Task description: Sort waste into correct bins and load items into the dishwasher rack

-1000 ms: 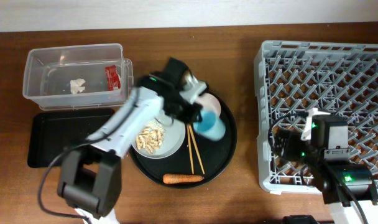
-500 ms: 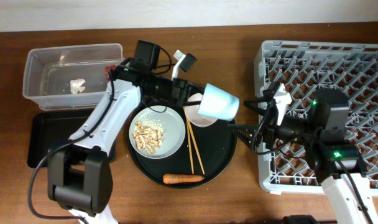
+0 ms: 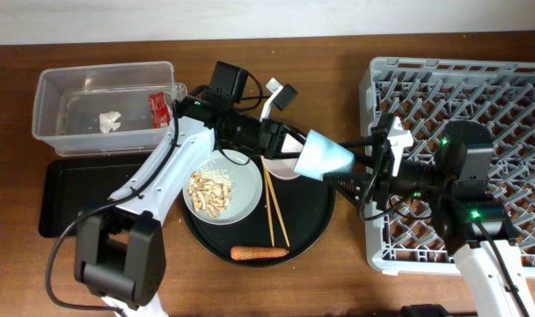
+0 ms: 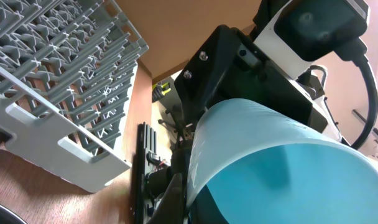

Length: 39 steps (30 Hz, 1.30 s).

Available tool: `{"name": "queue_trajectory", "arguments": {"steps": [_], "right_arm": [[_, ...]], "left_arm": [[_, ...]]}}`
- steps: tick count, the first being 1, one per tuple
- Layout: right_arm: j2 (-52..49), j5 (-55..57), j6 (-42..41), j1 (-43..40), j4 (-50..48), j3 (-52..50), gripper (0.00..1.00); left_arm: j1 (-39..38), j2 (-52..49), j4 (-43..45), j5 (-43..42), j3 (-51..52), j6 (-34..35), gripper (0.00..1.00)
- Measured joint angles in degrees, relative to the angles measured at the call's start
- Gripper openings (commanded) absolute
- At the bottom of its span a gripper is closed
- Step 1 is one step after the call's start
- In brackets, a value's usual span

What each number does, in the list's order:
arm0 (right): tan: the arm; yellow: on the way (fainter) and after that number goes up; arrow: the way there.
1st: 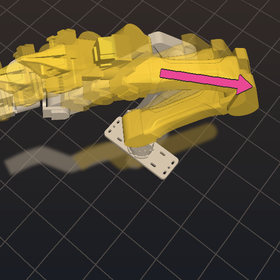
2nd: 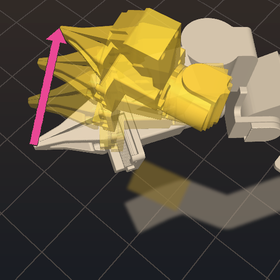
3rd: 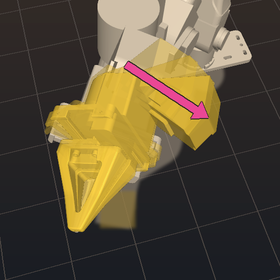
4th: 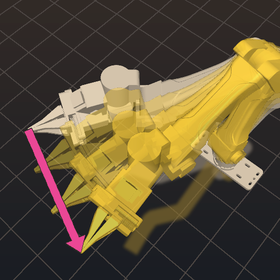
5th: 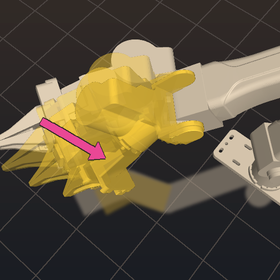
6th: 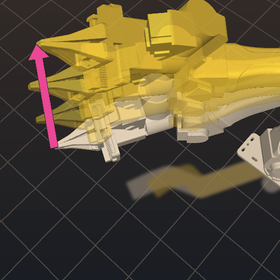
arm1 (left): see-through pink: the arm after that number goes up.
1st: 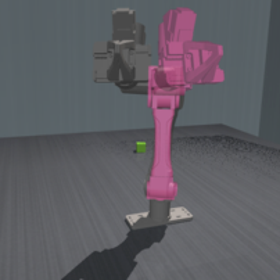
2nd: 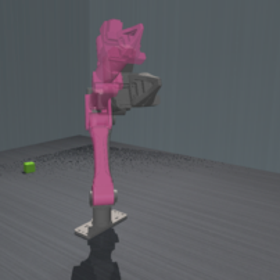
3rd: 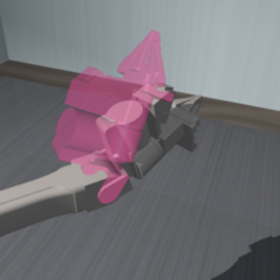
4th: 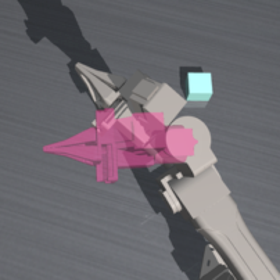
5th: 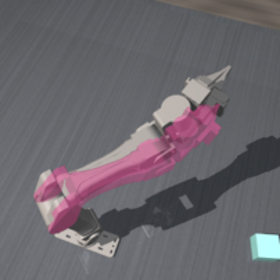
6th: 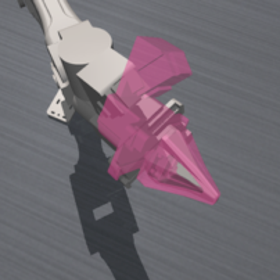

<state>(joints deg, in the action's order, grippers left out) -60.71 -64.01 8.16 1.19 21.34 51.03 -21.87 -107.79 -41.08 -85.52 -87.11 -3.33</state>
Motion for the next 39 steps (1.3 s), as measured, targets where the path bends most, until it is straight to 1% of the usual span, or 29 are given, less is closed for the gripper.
{"name": "queue_trajectory", "arguments": {"steps": [1,3,6,7,9,10,12,14,15,17,18,21,23,24,25,26,27,28,30,33,35,36,39], "right_arm": [[0.00,-0.02,-0.02,0.00,0.00,0.00,0.74],[0.00,-0.17,-0.02,0.00,0.00,0.00,0.67],[0.00,-0.61,0.04,0.00,-0.02,0.00,0.66],[0.00,-0.63,0.00,0.00,-0.02,0.00,0.63],[0.00,-0.81,0.11,0.00,0.00,0.00,0.58],[0.00,-0.81,0.07,0.04,0.04,0.00,0.55],[0.00,-0.76,0.02,0.04,0.04,0.00,0.53],[0.00,-0.63,0.00,0.02,0.02,0.00,0.48],[0.00,-0.42,0.00,0.02,0.02,0.00,0.46],[0.00,1.60,-0.02,0.02,1.31,0.02,0.45],[0.00,3.89,-0.04,0.02,3.10,0.04,0.43],[0.02,12.04,-0.09,0.02,8.11,0.13,0.40],[0.00,20.52,-1.03,-0.15,13.16,0.52,0.39],[-0.13,23.50,-1.64,-0.76,17.70,1.81,0.38],[-0.24,28.15,-2.51,-2.89,23.85,4.74,0.38],[-0.35,30.12,-2.91,-3.63,25.94,6.12,0.38],[-0.42,34.42,-3.74,-6.19,32.06,10.29,0.38],[-0.24,38.21,-4.50,-8.94,35.85,13.73,0.38],[-0.44,41.86,-5.62,-13.90,41.66,17.77,0.38],[-1.44,46.80,-7.23,-23.06,45.70,20.20,0.38],[-3.37,48.98,-8.59,-28.61,46.12,20.26,0.37],[-5.77,52.22,-10.56,-34.25,45.99,20.28,0.36],[-10.10,55.47,-13.77,-42.60,45.31,20.28,0.36]], "left_arm": [[0.00,0.00,0.00,0.00,0.00,0.00,0.00],[0.00,0.00,0.00,0.00,0.00,0.00,0.01],[0.02,0.00,0.07,0.02,0.00,0.00,0.03],[0.02,0.00,0.20,0.02,0.00,0.00,0.14],[0.02,0.00,0.26,0.02,0.00,-0.09,0.24],[0.02,0.00,0.59,-0.07,-0.04,0.39,0.32],[0.00,0.00,1.40,-0.02,-0.11,0.70,0.38],[0.00,0.00,1.51,1.81,-0.11,0.81,0.43],[0.00,0.00,1.51,3.69,-0.11,0.81,0.44],[0.02,0.00,1.44,9.49,-0.11,1.03,0.50],[0.17,0.07,0.90,12.41,-0.11,1.14,0.51],[2.71,0.31,-3.98,24.98,-0.33,1.31,0.55],[6.60,1.36,-9.57,38.58,-0.37,1.27,0.57],[7.58,1.81,-11.30,42.38,-0.46,1.25,0.57],[9.35,3.28,-15.45,50.12,-0.44,1.25,0.58],[10.51,4.39,-16.48,54.16,-0.44,1.27,0.59],[11.67,5.84,-18.18,59.36,-0.44,1.27,0.59],[12.74,7.61,-19.65,64.52,-0.44,1.27,0.59],[13.31,9.25,-20.70,69.53,-0.44,1.27,0.59],[13.38,10.51,-21.03,73.07,-0.44,1.25,0.59],[13.38,10.51,-21.05,74.03,-0.44,1.25,0.59],[13.38,10.51,-21.05,74.38,-0.44,1.25,0.59],[13.38,10.51,-21.09,74.84,-0.44,1.25,0.60]]}}
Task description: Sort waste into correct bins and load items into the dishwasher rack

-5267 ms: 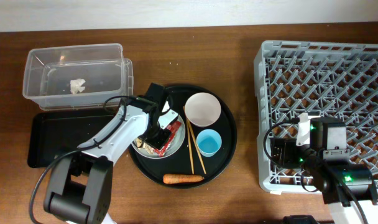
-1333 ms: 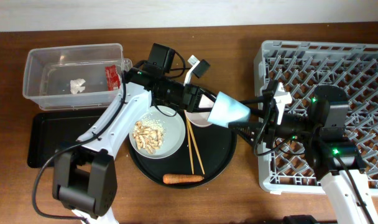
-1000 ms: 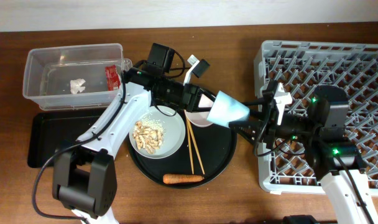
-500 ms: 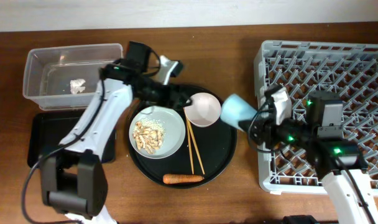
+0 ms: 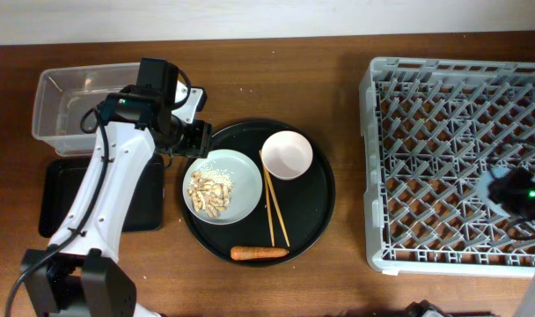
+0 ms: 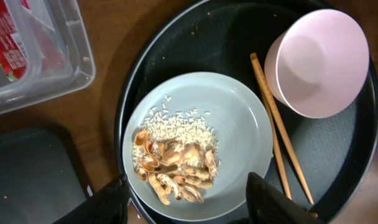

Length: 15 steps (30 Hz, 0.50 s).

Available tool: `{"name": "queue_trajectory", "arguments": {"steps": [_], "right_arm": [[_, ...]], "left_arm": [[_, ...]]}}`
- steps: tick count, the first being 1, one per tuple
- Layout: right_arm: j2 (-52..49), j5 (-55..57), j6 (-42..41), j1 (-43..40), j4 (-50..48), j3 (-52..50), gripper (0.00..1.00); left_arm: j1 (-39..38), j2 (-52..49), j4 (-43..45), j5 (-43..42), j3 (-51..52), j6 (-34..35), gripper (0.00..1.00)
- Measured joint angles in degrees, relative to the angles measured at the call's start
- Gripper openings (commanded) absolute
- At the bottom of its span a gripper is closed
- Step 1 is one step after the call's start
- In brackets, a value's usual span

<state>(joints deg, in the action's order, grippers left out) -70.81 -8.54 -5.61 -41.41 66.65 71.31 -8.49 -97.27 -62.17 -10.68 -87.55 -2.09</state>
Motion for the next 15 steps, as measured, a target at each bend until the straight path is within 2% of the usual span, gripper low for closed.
{"name": "queue_trajectory", "arguments": {"steps": [5,10,11,13,15], "right_arm": [[-8.46,1.90,-5.27,-11.10,-4.42,0.00,0.36],[-13.60,2.10,-9.70,-13.57,-8.79,0.02,0.37],[-15.08,2.10,-10.05,-13.57,-9.29,0.02,0.47],[-17.68,2.12,-10.73,-13.57,-10.14,0.02,0.89],[-18.40,1.62,-10.80,-13.57,-10.56,0.02,0.92]], "left_arm": [[0.00,0.00,0.02,0.22,0.00,0.00,0.59],[0.00,0.00,-0.02,0.22,0.00,0.00,0.60],[0.00,0.00,0.00,0.22,0.00,0.00,0.60],[0.00,0.00,0.00,0.22,0.00,0.00,0.60],[0.00,0.00,0.00,0.22,0.00,0.00,0.61]]}}
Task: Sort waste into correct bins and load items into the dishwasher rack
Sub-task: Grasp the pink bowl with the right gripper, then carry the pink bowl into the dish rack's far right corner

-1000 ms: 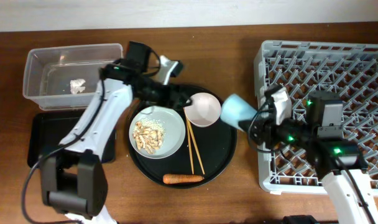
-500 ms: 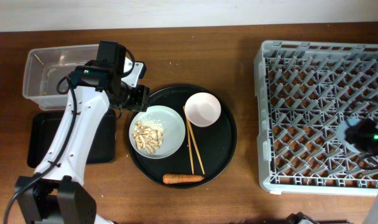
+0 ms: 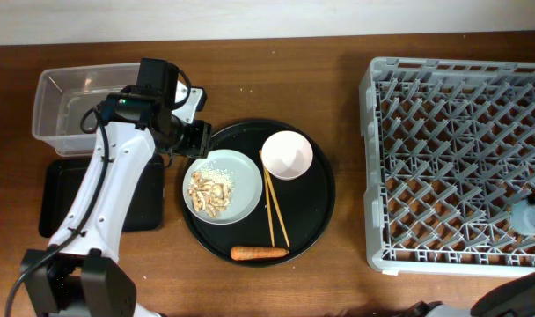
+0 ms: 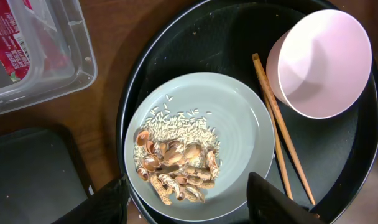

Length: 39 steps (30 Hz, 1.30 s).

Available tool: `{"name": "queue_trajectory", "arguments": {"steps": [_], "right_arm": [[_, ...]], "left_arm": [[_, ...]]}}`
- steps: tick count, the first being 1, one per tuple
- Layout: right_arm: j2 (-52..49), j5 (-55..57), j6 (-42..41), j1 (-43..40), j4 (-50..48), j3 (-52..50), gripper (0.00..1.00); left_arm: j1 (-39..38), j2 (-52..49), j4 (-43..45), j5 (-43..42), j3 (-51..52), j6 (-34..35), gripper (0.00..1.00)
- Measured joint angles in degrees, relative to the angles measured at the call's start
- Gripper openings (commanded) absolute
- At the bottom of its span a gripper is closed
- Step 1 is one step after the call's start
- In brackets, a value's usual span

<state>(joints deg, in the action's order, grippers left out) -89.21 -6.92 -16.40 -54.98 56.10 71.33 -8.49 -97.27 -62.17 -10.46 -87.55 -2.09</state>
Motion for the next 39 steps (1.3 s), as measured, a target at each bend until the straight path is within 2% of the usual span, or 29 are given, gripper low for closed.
{"name": "queue_trajectory", "arguments": {"steps": [3,8,11,14,15,18,20,23,28,33,35,36,37,39], "right_arm": [[-0.02,-3.43,0.02,0.00,-1.01,0.02,0.93],[0.68,-8.39,0.70,0.81,5.01,6.80,0.91],[3.98,-12.68,4.46,7.02,7.61,12.74,0.88],[7.45,-17.31,9.49,24.20,8.48,15.04,0.83],[7.41,-17.64,10.60,30.71,8.41,15.04,0.77],[5.68,-15.72,12.11,48.83,5.88,15.04,0.73],[3.28,-12.70,12.31,56.92,5.16,15.04,0.70],[-3.43,-8.66,10.97,67.06,2.49,15.04,0.59],[-15.91,-7.04,7.52,72.83,-3.32,15.02,0.44],[-25.14,-6.40,3.30,73.68,-8.79,15.02,0.29],[-27.36,-6.16,2.73,73.68,-9.29,15.02,0.21],[-28.20,-6.03,2.58,73.68,-9.27,15.02,0.12],[-28.65,-5.97,2.36,73.68,-9.27,15.02,0.07],[-29.16,-5.95,2.10,73.68,-9.25,15.02,0.04]], "left_arm": [[0.00,0.00,0.00,0.02,0.00,0.00,0.67],[0.00,0.00,-1.11,0.02,0.00,0.00,0.69],[0.00,0.00,-2.21,0.02,0.00,0.00,0.72],[0.00,0.00,-3.19,0.22,0.00,0.22,0.72],[0.02,0.00,-3.34,0.63,0.00,0.79,0.72],[1.86,0.00,-4.70,1.99,0.00,4.02,0.72],[4.39,0.00,-5.14,2.43,0.00,6.19,0.72],[6.84,0.00,-5.66,2.62,0.00,7.82,0.72],[6.80,0.00,-5.81,2.58,0.00,8.48,0.72],[6.80,0.00,-5.79,2.60,0.00,8.63,0.72],[6.80,0.00,-5.79,2.58,0.00,8.63,0.72],[6.80,0.00,-5.77,2.58,0.00,8.63,0.72],[6.80,0.00,-5.79,2.58,0.00,8.63,0.72],[6.80,0.00,-5.79,2.58,0.00,8.63,0.72]]}}
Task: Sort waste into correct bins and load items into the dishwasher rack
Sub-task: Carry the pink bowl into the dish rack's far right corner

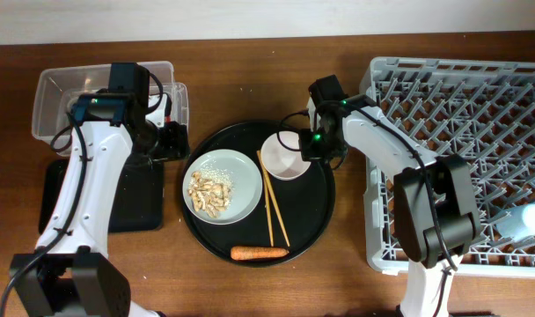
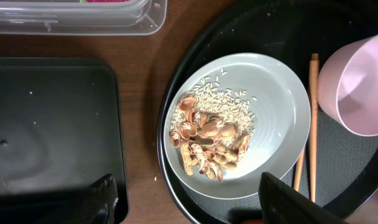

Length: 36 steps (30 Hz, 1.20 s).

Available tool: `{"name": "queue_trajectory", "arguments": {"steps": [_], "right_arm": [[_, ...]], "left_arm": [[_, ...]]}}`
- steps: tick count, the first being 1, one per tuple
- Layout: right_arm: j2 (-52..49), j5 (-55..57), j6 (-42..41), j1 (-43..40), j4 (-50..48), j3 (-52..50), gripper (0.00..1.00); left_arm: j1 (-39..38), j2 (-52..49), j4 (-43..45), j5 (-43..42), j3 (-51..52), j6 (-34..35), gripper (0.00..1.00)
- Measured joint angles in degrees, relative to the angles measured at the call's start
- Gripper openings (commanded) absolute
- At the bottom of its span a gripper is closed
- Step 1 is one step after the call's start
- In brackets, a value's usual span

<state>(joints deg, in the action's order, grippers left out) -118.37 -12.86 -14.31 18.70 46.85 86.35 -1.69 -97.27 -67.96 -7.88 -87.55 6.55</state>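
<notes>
A pale grey plate (image 1: 223,180) with peanut shells (image 2: 207,144) and rice sits on the round black tray (image 1: 316,224), and also shows in the left wrist view (image 2: 273,106). Beside it stand the pink bowl (image 1: 283,158), chopsticks (image 1: 276,210) and a carrot (image 1: 259,254). My left gripper (image 2: 189,208) hangs open over the tray's left rim. My right gripper (image 1: 308,145) is at the bowl's right rim; its jaws are hard to read. A light blue cup (image 1: 523,220) lies in the grey rack (image 1: 452,79).
A clear plastic bin (image 1: 65,92) stands at the back left, partly under my left arm. A black rectangular tray (image 2: 52,124) lies in front of it, just left of the round tray. The rack fills the right side of the table.
My right arm, then at the rack's far right edge, now reaches to the pink bowl. The blue cup lies in the rack's lower right. My left gripper has shifted left, toward the rectangular tray.
The blue cup was first between both grippers above the round tray. Then my left gripper was open over the plate, while the right arm was at the rack's right edge. Now the cup rests in the rack and my right gripper is at the bowl.
</notes>
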Motion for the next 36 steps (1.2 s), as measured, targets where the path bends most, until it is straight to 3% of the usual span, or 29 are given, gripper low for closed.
{"name": "queue_trajectory", "arguments": {"steps": [6,11,14,16,21,28,36], "right_arm": [[1.11,3.43,-0.28,-1.11,7.69,2.75,0.04],[17.20,16.72,3.34,-7.67,14.05,13.66,0.04],[28.30,30.49,4.94,-13.29,13.38,15.21,0.04],[29.70,36.85,6.49,-17.59,12.90,15.26,0.04],[26.12,50.97,8.26,-28.52,7.28,15.17,0.04],[13.79,75.69,8.48,-36.65,-2.34,15.17,0.04],[-1.79,79.38,6.12,-37.35,-3.17,15.10,0.04]], "left_arm": [[0.00,0.00,0.00,0.00,0.00,0.00,0.72],[0.00,0.00,0.00,0.02,0.00,0.00,0.73],[0.00,0.00,0.00,0.00,0.00,0.00,0.73],[0.00,0.00,0.00,0.00,0.00,0.00,0.73],[0.00,0.00,0.00,0.02,0.00,0.00,0.73],[0.00,0.00,0.00,0.00,0.00,0.02,0.73],[0.00,0.00,0.00,0.00,0.00,0.02,0.73]]}}
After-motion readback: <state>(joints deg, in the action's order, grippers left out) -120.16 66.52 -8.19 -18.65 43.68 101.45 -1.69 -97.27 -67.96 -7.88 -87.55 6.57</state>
